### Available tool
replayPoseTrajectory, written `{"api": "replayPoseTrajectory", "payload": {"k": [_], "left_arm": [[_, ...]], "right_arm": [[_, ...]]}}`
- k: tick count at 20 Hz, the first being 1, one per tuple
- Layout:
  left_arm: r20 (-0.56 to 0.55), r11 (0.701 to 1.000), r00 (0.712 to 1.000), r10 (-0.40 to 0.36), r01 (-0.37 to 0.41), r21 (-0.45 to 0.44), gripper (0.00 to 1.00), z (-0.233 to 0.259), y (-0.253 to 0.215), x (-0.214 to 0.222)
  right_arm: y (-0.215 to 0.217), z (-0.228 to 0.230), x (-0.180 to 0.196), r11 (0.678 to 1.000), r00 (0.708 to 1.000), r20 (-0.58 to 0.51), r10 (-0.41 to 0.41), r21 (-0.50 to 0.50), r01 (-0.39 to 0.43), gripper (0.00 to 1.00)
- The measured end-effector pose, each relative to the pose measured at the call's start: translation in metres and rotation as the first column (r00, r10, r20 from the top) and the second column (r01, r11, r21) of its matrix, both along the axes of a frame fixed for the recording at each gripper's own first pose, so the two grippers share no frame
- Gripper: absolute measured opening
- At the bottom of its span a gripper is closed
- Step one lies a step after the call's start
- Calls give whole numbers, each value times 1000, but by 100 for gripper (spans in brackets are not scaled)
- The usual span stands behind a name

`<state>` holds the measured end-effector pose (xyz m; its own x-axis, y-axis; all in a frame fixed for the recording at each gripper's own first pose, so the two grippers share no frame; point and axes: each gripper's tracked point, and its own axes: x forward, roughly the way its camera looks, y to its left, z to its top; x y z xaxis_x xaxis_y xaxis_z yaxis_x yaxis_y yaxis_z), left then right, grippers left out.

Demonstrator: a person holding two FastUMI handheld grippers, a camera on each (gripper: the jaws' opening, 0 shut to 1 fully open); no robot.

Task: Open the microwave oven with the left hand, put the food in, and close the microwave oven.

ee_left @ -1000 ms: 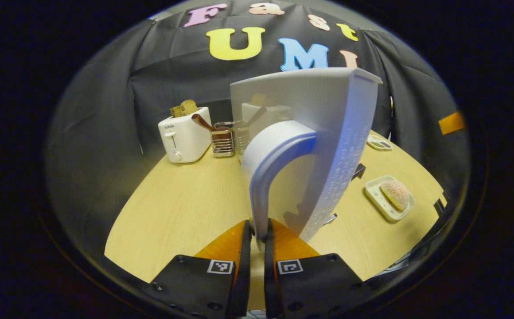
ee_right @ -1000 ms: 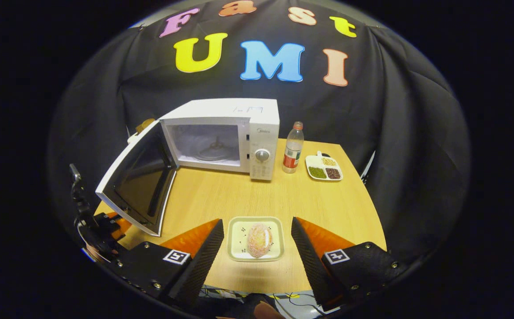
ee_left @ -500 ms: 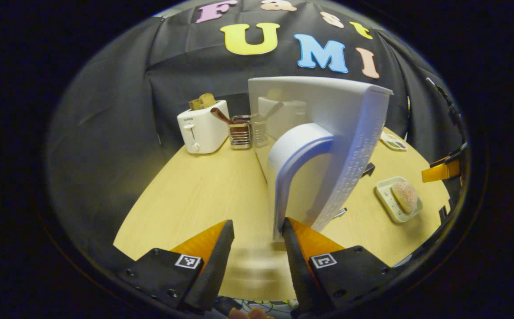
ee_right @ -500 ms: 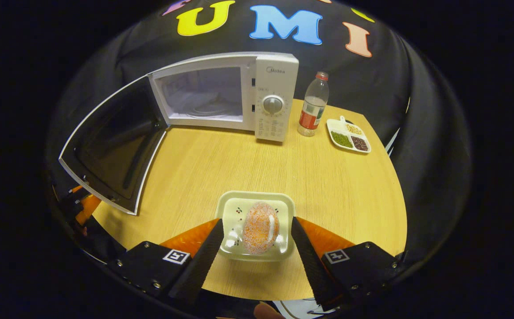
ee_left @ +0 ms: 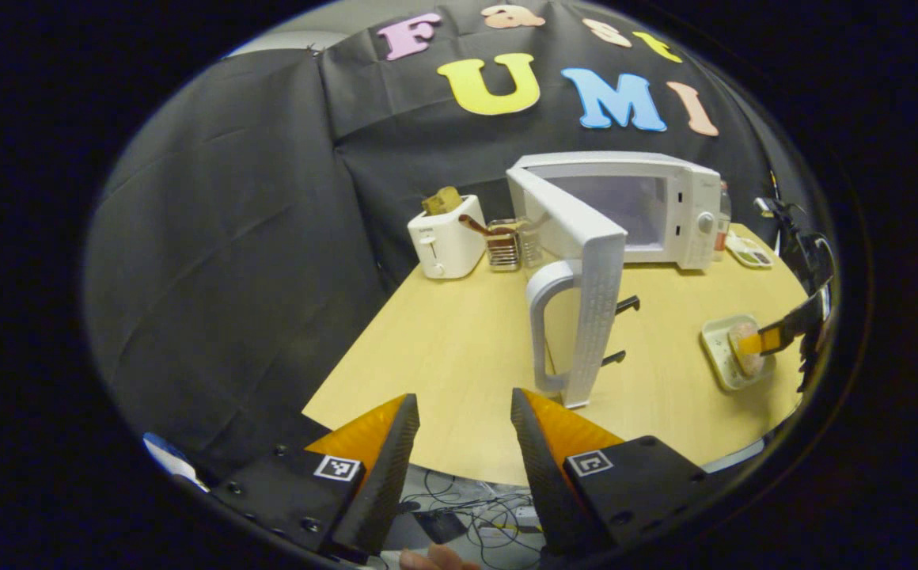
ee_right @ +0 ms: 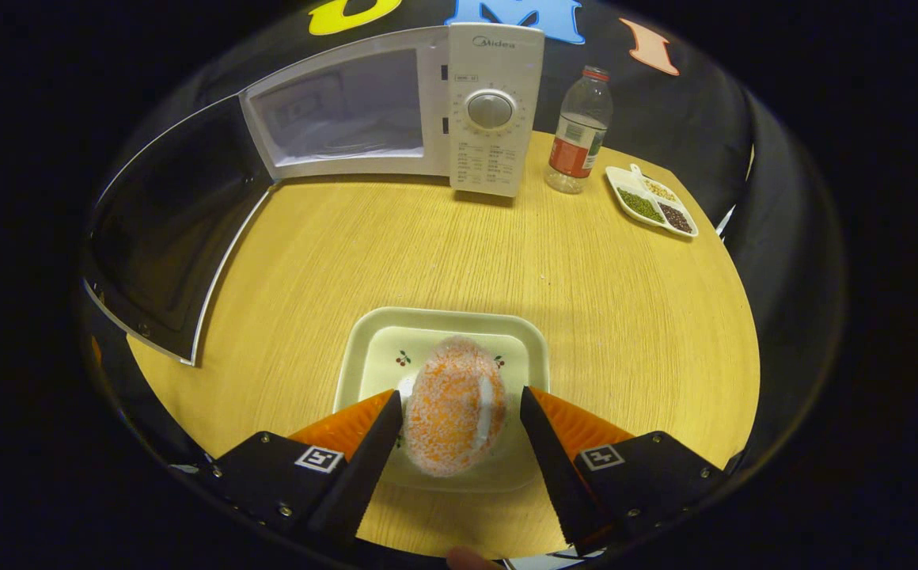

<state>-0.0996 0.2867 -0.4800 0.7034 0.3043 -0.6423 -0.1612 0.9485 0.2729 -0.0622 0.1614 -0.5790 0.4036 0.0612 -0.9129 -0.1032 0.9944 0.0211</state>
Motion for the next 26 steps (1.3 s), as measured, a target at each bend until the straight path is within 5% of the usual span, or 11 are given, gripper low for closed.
{"api": "replayPoseTrajectory", "payload": {"k": [5, 6, 11, 15, 17, 24, 26], "left_arm": [[87, 995, 992, 95, -95, -3, 84, 48, -11, -33], [112, 995, 989, 98, -98, -6, 77, 58, -14, -35], [258, 994, 964, 69, -89, 69, 84, 129, -1, -60], [334, 999, 942, 21, -34, 34, 81, 158, 1, -79], [353, 1000, 935, 14, -18, 8, 90, 166, 5, -84], [437, 999, 899, -30, 43, -21, 81, 208, 1, -63], [439, 999, 898, -27, 42, -23, 89, 216, 2, -57]], "right_arm": [[3, -12, -3, 1000, 999, -32, 25, -2, -25, 89], [1, -17, 0, 1000, 999, -38, 23, -11, -24, 84], [2, -13, -3, 999, 999, -33, -4, -37, 3, 74], [5, -10, 0, 998, 999, -1, -45, -44, 45, 74], [7, 5, -2, 997, 997, 24, -71, -34, 71, 72], [43, 51, 8, 986, 988, 87, -131, 119, 120, 74], [64, 64, 20, 973, 984, 101, -147, 192, 126, 74]]}}
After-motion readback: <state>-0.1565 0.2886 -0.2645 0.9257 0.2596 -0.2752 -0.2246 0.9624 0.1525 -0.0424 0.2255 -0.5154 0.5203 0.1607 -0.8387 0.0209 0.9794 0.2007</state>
